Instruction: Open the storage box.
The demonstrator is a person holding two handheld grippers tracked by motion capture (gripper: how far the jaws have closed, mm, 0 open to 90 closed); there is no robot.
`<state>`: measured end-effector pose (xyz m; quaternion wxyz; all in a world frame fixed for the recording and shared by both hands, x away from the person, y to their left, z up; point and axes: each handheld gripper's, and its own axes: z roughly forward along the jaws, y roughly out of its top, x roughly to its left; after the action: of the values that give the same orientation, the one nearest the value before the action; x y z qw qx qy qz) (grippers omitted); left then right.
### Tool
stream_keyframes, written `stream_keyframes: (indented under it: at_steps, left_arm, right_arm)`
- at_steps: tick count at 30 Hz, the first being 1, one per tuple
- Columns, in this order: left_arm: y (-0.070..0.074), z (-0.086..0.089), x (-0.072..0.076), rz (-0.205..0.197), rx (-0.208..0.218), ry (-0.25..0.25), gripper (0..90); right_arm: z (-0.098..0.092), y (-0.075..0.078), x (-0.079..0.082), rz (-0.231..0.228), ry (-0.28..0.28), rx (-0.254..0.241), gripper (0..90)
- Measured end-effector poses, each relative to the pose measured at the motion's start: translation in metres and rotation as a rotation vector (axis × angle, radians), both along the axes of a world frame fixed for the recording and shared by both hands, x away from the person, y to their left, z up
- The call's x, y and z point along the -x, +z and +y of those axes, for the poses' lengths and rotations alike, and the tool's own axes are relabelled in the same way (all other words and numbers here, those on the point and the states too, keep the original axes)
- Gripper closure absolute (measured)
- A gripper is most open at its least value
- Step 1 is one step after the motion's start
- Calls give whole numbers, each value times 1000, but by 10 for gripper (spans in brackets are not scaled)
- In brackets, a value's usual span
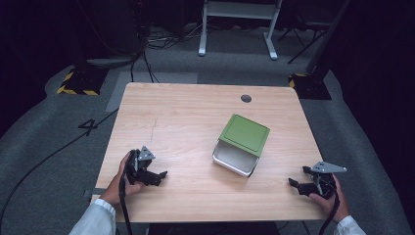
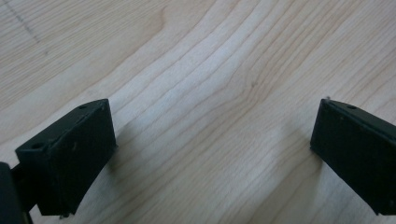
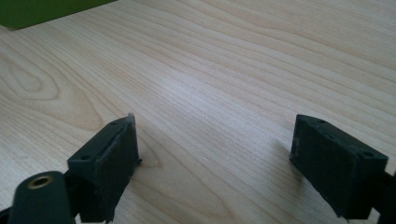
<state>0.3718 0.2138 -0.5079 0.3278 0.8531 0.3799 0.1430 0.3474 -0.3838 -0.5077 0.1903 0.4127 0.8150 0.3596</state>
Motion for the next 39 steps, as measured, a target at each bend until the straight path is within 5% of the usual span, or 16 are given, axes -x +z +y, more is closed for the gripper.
stream_keyframes:
  at_steps: [3, 4, 6, 9, 10, 12, 14, 19, 22, 39]
  left_arm:
    - [0, -5, -2, 0, -1, -27, 3]
    - [0, -11, -2, 6, -2, -103, 3]
    - [3, -20, -3, 12, -18, -129, 8]
    - [6, -27, 0, 3, -14, -184, 100]
    - [8, -30, 1, -2, -5, -210, 212]
    - [12, -38, 5, -1, 2, -219, 132]
    - [18, -42, 8, -14, 40, -253, 227]
    - [33, -51, 12, -35, 102, -289, 190]
    - [46, -70, 16, -68, 130, -356, 210]
    - [73, -150, 8, -120, 172, -553, 225]
  right_arm:
    - [0, 0, 0, 0, 0, 0, 152]
    - [0, 0, 0, -1, 1, 0, 152]
    - [0, 0, 0, -1, 1, 0, 152]
    - [0, 0, 0, -1, 2, 1, 152]
    - [0, 0, 0, -1, 2, 1, 152]
    - [0, 0, 0, -1, 2, 0, 152]
    - [0, 0, 0, -1, 2, 0, 152]
    - [0, 0, 0, 0, 2, 1, 152]
    - [0, 0, 0, 0, 1, 0, 152]
    - [0, 0, 0, -1, 1, 0, 152]
